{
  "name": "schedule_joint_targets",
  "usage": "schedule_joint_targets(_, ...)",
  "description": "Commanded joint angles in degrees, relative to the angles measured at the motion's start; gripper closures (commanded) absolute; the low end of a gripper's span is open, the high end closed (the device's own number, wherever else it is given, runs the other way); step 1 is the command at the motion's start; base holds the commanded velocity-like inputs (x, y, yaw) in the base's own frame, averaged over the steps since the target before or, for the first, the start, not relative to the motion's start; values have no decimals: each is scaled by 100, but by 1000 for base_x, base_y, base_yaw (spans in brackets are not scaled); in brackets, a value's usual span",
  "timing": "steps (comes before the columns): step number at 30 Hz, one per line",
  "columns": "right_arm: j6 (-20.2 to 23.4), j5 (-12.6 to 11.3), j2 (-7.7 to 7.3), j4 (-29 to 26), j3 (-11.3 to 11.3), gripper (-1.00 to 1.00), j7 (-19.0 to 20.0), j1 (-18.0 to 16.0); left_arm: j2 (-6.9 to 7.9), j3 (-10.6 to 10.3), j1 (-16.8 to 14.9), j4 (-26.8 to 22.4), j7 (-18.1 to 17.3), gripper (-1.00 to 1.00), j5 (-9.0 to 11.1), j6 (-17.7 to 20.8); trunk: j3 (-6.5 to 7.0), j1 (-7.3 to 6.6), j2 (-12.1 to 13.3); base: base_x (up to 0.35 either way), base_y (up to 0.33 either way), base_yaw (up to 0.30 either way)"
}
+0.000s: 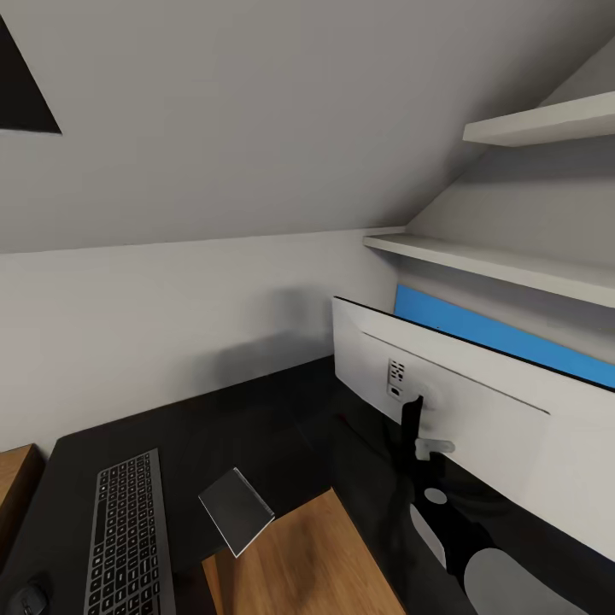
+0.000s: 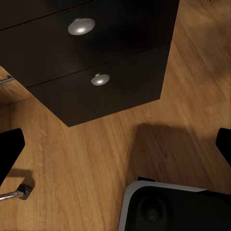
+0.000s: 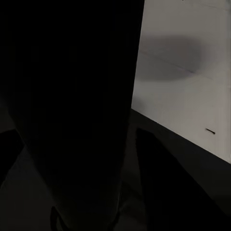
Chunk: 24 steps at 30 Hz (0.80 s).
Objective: In the bedroom, organize the workspace by keeping the computer under the desk, ensuring the monitor is on the desk, placing the keyboard on the desk next to the monitor, placing the mouse on the desk next to the keyboard, moving the folder from the swivel chair onto the desk next to the mouse, stacking the notebook on top of the folder with the pen on top of the notebook, and positioning the swivel chair next to the desk.
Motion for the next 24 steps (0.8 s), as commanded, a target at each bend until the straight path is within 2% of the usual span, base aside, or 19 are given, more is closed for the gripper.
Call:
schedule_joint_targets(1,-32,-91,-6,4,53,100,-43,-5,4,-49,2,-13,16,-100,50,-8,-8,2,-7,0,0,0)
schedule_joint_targets(7,-32,-91,-5,4,53,100,-40,-5,4,-49,2,-13,17,-100,50,3,-8,2,-7,-156,0,0)
schedule_joint_targets(24,-32,-91,-6,4,53,100,-34,-5,13,-40,2,-13,16,-100,50,7,-8,2,-7,-329,0,0)
